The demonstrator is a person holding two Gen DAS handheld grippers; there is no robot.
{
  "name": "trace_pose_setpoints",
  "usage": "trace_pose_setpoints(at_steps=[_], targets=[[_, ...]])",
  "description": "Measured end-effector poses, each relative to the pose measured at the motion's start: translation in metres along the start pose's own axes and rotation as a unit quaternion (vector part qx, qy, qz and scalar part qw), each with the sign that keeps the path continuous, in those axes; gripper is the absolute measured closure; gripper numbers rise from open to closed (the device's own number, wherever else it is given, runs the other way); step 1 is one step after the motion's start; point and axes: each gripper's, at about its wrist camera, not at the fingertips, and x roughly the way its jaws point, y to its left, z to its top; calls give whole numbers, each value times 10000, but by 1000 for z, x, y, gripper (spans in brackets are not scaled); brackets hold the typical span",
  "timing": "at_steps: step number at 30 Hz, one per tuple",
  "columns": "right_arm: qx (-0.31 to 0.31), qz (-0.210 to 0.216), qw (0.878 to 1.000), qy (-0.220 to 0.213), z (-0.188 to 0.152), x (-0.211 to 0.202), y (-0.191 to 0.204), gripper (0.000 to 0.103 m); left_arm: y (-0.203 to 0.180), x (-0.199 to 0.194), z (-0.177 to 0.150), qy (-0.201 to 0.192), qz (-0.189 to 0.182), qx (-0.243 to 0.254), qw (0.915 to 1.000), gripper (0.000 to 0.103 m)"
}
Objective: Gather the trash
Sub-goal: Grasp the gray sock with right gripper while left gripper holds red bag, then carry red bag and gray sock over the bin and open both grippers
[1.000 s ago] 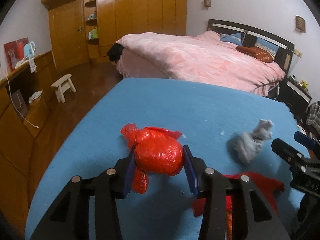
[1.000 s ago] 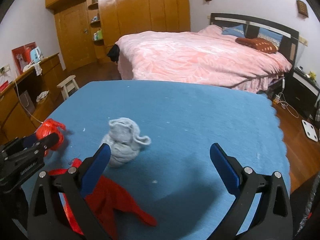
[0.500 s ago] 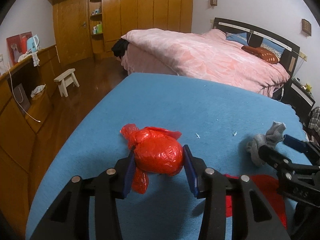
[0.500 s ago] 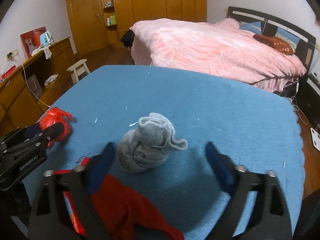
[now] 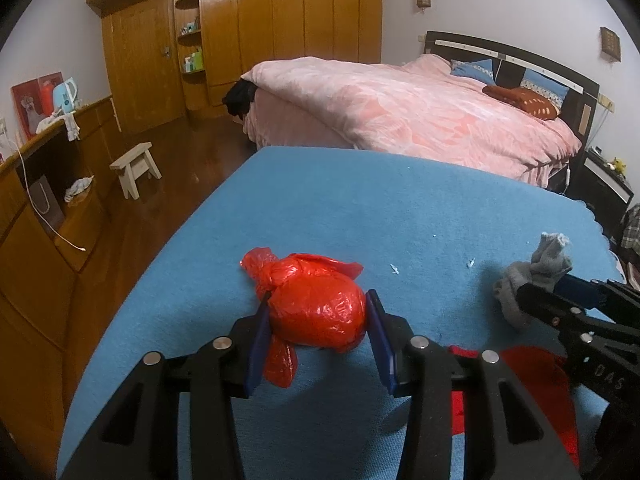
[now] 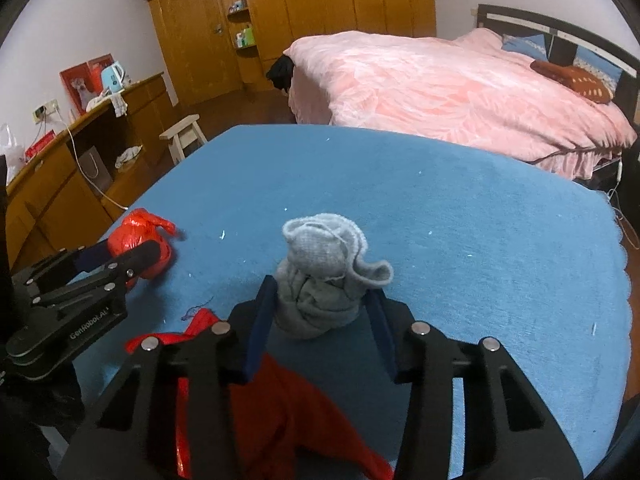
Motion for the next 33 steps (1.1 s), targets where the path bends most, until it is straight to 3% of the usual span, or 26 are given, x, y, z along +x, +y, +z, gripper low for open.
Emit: trace_pose_setpoints(at_steps=[6,15,33], targets=[[184,-117,9997,-143,0,-16,-13,59,-8,-14,2,-127,-36,13,9999,59],[350,-258,9981,-435,-1,-62,-36,59,-50,-50,9,-337,-308,169,9988,59],[793,-659,9893,-1037,-39,-200,-98,59,-161,-127,0,-579,-1059,559,9911,59]])
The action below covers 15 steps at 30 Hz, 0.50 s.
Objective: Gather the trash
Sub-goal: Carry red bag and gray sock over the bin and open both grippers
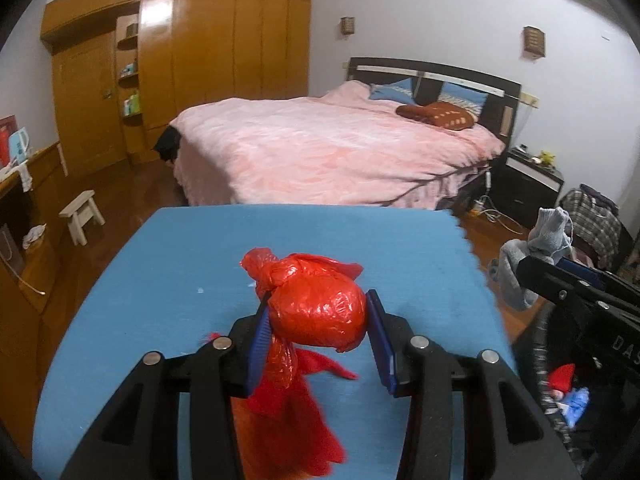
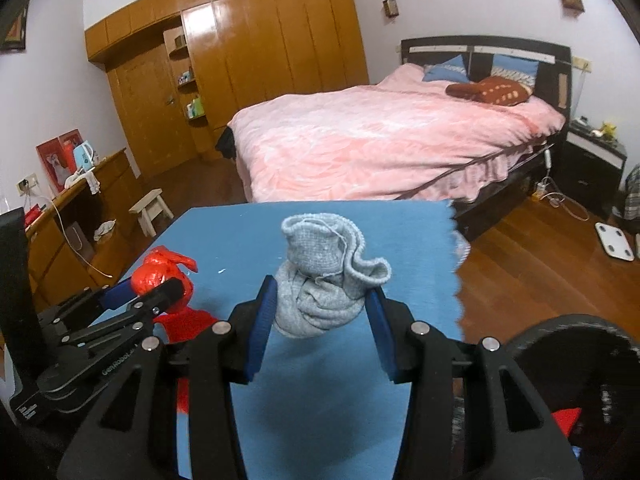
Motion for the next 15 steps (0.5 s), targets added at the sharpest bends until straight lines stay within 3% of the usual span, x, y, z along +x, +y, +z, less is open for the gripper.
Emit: trace_pose_setpoints(at_steps=[15], targets=[[347,-663,9966,-351,-35,-108,-79,59,-111,-41,-7,-160,-843,527,9949,58]])
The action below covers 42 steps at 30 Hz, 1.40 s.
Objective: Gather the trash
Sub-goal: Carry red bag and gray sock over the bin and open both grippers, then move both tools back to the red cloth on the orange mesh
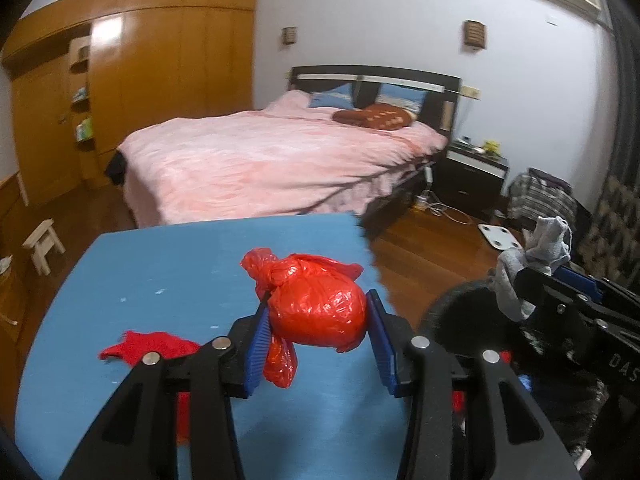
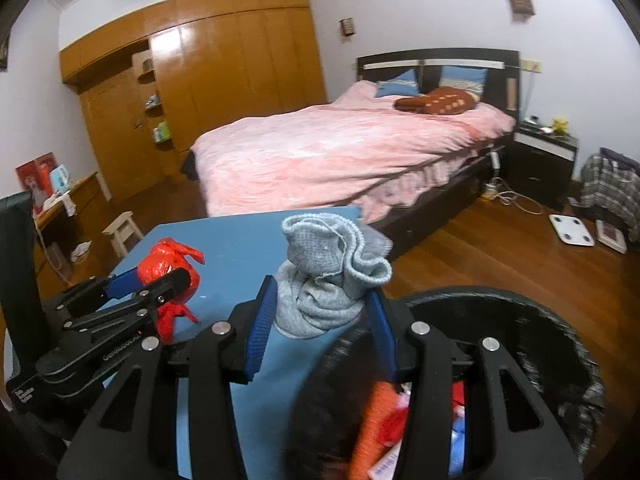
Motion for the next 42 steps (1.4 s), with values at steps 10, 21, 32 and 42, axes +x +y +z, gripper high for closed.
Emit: trace_pose_setpoints(at_steps=[10,21,32,42], targets=[[368,-634,9973,23,-28,-30,-72,59,-81,9,-18,111,-668,455,9967,58],[770,-1106,9906,234,-59,-26,-132,58,-144,34,-30,332,-1148,842,9893,58],[940,-1458,9846,191,-71,-31,-160,30,-167,55,-38,661,-1409,960,9831,31],[970,-1596,9824,32,-65,-40,-154,8,-139,49,-29,527,-1173,689,9893,14]])
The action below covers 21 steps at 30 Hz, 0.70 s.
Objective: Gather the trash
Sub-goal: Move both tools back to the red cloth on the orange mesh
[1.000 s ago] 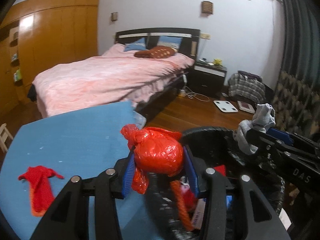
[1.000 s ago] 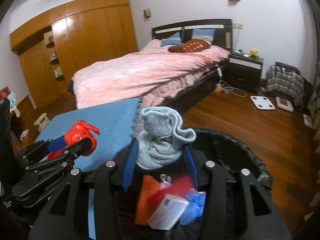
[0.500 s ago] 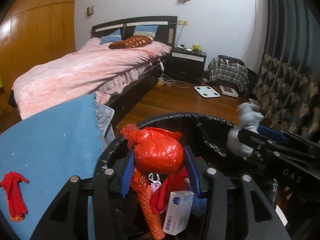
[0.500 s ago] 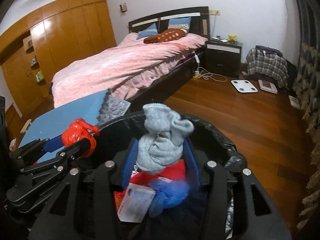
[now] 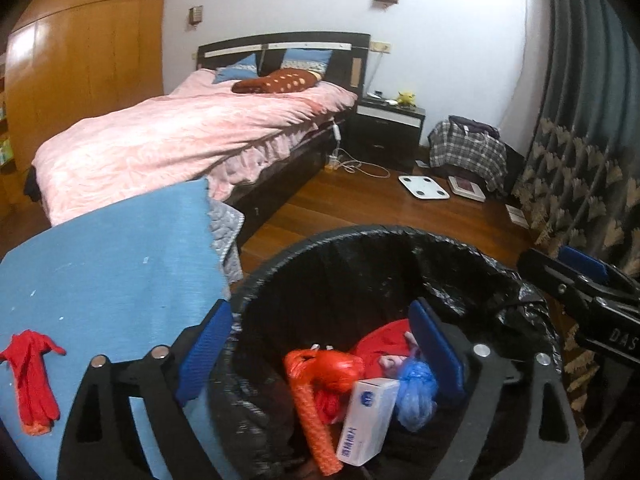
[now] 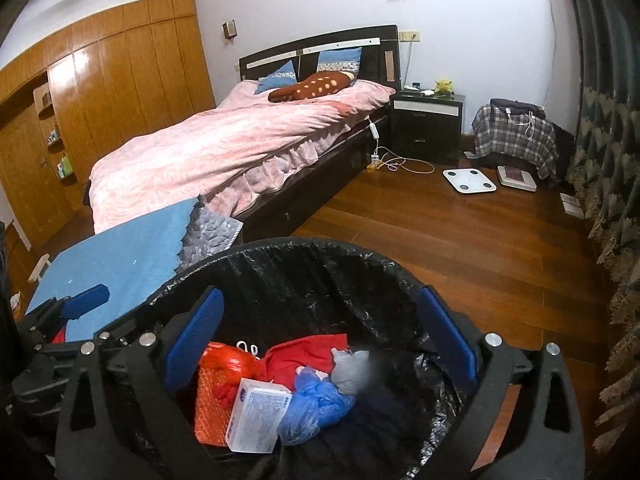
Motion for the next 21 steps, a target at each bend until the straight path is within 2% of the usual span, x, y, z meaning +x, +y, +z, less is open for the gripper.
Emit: trace_pose_setpoints(at_steps=[5,9,21], targets=[[-88,78,9999,-11,2,-3,16,7,27,-17,-1,-157,249,-115,9995,11],[-177,210,9996,8,5,-1,35,7,58,-32,0,-278,582,-259,9976,11],[-754,1002,9921,87,9,12,137,7,151,-72,-22,-431,1536,-690,9848,11]])
